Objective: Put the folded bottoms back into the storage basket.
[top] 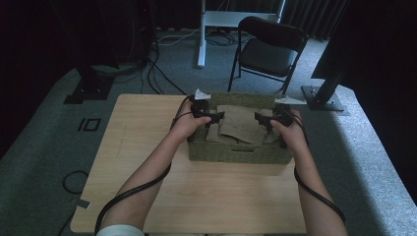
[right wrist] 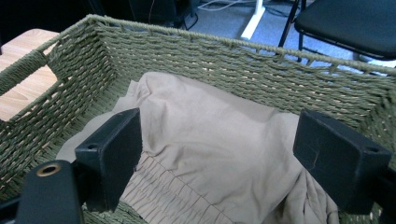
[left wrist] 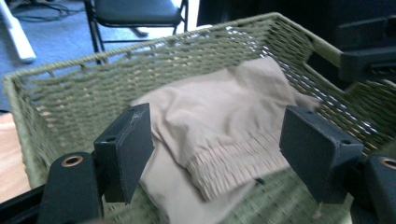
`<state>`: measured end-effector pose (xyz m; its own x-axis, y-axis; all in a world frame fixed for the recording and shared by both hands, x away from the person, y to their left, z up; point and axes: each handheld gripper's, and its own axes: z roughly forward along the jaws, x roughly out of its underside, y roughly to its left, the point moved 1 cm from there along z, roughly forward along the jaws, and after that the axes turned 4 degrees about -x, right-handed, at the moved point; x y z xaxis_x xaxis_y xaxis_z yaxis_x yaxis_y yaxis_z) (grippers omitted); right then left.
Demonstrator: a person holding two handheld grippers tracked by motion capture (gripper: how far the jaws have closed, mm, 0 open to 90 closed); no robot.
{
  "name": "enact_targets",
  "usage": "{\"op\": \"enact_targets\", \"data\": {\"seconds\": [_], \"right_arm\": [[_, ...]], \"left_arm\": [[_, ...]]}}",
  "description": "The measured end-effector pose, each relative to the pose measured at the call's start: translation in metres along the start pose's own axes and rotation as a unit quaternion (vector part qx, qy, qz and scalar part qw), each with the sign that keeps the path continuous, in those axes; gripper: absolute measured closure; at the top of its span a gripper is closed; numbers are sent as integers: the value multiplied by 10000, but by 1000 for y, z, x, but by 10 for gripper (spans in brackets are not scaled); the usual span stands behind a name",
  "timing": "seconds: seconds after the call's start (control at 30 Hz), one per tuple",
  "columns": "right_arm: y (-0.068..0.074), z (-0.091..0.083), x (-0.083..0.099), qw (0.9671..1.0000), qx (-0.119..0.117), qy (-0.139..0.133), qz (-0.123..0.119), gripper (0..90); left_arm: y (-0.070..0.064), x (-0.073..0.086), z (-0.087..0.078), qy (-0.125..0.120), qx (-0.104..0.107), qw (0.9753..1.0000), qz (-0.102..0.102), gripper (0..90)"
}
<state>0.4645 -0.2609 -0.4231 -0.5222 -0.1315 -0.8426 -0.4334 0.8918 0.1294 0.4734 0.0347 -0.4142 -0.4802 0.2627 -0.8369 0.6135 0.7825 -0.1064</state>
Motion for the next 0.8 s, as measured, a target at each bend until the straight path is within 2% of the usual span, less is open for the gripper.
{"op": "enact_targets", "data": {"seconds": [0.1,0.13,0.27,0.33,0.37,0.5,0.63,0.77,0.8], "right_arm": [[2,-6,3,10000,-36,-70,-3,153],[2,-6,3,10000,-36,-70,-3,153],[6,-17,7,9998,-111,-127,-132,153],[8,-21,9,9996,-147,-136,-190,153],[12,-26,11,9992,-199,-144,-300,153],[20,-36,15,9984,-257,-248,-439,153],[27,-47,21,9977,-340,-369,-463,154],[32,-59,30,9970,-402,-454,-471,154],[33,-62,33,9969,-414,-468,-478,153]], "left_arm": [[-7,6,-13,-92,114,9999,14,265],[-7,6,-13,-92,114,9999,14,264],[-11,12,-24,-153,153,9998,12,256],[-15,17,-35,-216,184,9996,64,256],[-17,19,-40,-255,165,9995,90,256],[-21,25,-53,-259,167,9992,241,256],[-24,33,-64,-333,179,9989,293,256],[-27,43,-75,-417,17,9981,454,256],[-27,45,-78,-417,58,9983,406,255]]}}
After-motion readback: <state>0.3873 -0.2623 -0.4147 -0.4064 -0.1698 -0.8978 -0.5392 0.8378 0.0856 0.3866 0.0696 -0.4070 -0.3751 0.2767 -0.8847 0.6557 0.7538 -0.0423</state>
